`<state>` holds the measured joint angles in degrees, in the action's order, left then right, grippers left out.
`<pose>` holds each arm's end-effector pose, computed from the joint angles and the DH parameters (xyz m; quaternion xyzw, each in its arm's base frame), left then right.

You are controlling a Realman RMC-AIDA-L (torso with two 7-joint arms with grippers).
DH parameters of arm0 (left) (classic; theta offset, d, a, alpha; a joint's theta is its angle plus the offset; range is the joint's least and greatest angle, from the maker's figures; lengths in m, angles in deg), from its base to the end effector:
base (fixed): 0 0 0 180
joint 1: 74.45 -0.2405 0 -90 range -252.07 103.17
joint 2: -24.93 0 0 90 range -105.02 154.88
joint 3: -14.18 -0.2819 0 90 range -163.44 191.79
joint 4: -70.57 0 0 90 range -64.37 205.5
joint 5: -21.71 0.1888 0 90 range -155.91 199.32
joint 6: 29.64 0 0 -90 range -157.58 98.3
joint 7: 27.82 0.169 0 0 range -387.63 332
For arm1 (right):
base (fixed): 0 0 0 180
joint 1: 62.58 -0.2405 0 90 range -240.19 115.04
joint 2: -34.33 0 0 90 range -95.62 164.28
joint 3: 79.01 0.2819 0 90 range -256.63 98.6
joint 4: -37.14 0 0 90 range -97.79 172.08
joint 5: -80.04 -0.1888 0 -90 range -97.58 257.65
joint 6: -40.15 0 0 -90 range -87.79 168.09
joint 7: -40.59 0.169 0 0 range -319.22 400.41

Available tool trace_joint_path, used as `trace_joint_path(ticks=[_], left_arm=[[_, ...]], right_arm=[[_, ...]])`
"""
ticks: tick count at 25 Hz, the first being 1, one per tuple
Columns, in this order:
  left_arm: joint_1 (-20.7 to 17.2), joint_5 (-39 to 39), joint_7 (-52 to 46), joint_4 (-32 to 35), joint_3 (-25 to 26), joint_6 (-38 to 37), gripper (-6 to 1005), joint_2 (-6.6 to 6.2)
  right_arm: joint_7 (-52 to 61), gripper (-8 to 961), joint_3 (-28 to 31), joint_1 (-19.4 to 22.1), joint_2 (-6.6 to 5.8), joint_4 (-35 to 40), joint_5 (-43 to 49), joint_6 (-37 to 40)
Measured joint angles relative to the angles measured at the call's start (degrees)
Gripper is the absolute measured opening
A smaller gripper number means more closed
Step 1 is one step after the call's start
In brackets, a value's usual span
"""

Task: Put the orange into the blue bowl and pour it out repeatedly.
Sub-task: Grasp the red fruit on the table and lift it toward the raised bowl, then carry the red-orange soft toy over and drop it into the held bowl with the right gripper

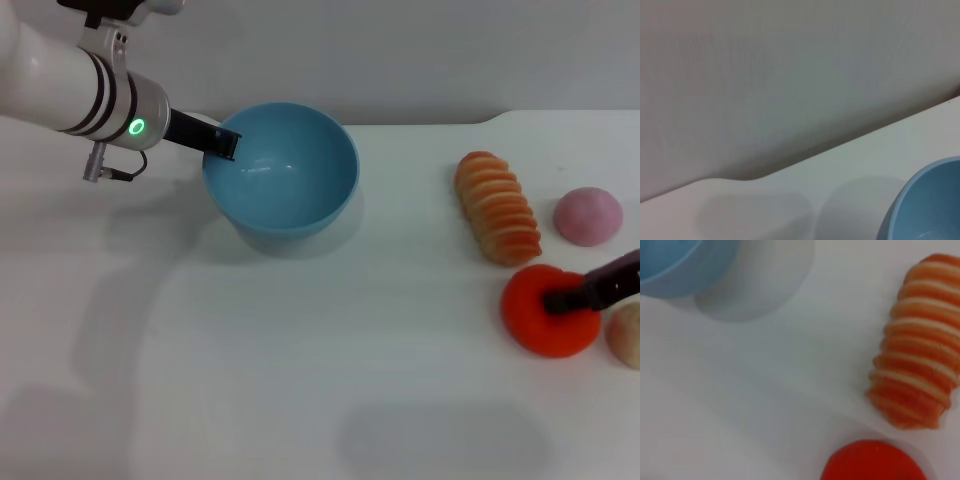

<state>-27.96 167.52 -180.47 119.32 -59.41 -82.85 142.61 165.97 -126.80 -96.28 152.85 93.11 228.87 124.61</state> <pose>-0.2135 0.4571 -0.0469 -0.8583 -0.4002 0.0291 0.3198 0.3062 0.3542 -0.0097 -0.8783 0.4413 -0.0669 0.1716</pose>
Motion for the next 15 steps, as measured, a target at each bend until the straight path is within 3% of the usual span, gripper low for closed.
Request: trace_joint_path(ticks=[8,15], left_arm=[[0.5,0.0,0.1,0.2,-0.6,-2.4,-1,0.03],[2.9,-0.5,0.1,0.3,-0.9,-7.4,-2,0.49]], right_arm=[[-3.7,250,1.3,0.4,-0.03,11.0,-14.0,3.1],[-3.3,210,0.6,-4.0,-0.16,18.1,-21.6,7.9]])
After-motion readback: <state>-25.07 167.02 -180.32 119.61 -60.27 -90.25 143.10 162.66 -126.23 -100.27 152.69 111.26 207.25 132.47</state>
